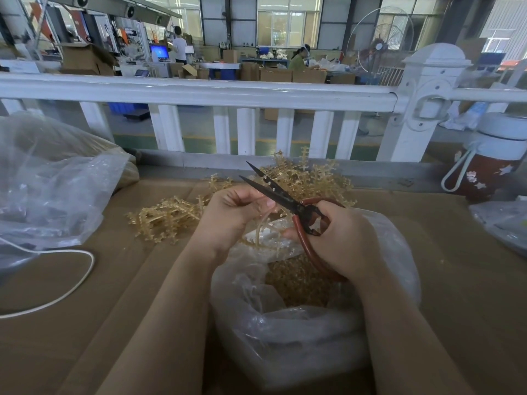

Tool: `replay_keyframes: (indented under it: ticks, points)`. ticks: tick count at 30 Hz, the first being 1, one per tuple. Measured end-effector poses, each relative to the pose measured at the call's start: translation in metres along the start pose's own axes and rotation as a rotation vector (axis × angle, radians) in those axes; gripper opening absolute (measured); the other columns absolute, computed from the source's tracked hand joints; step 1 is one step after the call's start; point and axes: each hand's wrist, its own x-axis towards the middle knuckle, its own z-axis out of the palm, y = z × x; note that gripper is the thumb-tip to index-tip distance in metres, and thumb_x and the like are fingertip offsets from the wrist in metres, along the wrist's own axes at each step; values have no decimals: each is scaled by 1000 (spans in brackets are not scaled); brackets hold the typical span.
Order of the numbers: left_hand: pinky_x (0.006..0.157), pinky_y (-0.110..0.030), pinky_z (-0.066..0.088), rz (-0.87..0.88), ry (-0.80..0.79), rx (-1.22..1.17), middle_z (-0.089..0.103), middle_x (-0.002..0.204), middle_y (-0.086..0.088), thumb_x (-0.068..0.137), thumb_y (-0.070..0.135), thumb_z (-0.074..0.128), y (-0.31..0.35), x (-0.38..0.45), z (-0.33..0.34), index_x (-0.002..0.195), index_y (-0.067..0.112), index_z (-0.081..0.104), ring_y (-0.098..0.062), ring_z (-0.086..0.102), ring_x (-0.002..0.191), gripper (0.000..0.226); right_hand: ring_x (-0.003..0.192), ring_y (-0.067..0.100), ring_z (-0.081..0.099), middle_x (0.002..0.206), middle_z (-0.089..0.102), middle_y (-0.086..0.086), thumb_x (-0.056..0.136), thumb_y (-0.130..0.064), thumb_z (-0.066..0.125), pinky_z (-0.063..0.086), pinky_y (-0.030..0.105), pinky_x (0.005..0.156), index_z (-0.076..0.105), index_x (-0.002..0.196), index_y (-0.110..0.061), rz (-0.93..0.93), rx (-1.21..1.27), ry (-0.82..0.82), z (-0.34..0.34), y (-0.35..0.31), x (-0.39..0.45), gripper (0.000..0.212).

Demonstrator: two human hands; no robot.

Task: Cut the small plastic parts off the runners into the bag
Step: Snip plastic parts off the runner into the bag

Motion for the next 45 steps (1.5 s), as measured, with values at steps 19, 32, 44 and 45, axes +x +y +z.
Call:
replay_keyframes:
  ticks: [19, 32, 44, 45]
  points:
    - [71, -18, 51, 34, 87, -59, 75, 83, 2, 89, 4, 65, 3, -3, 7, 74, 24, 76, -10, 68, 77, 28, 77, -11, 56, 77, 60, -32, 52, -96, 47, 39, 12, 61, 61, 92, -47, 63, 102, -60, 0, 1, 3, 65]
    - [61, -13, 47, -18, 109, -20, 73, 74, 0, 84, 6, 70, 5, -2, 4, 68, 23, 74, -7, 65, 67, 24, 65, -12, 53, 66, 56, -32, 56, -96, 42, 31, 6, 52, 65, 88, -44, 30, 50, 8, 0, 2, 1, 65]
    - [61, -18, 49, 40, 77, 38, 74, 74, -6, 88, -5, 63, 6, -2, 2, 86, 9, 70, -16, 67, 69, 16, 72, -15, 52, 79, 63, -29, 59, -94, 51, 30, 5, 57, 69, 97, -40, 26, 23, -26, 1, 4, 2, 69]
    - [60, -16, 48, 51, 83, 56, 73, 72, -4, 88, -6, 61, 6, -2, 2, 82, 11, 69, -13, 65, 67, 20, 72, -15, 52, 80, 64, -28, 59, -93, 52, 31, 5, 57, 70, 97, -40, 26, 21, -31, 1, 4, 2, 68]
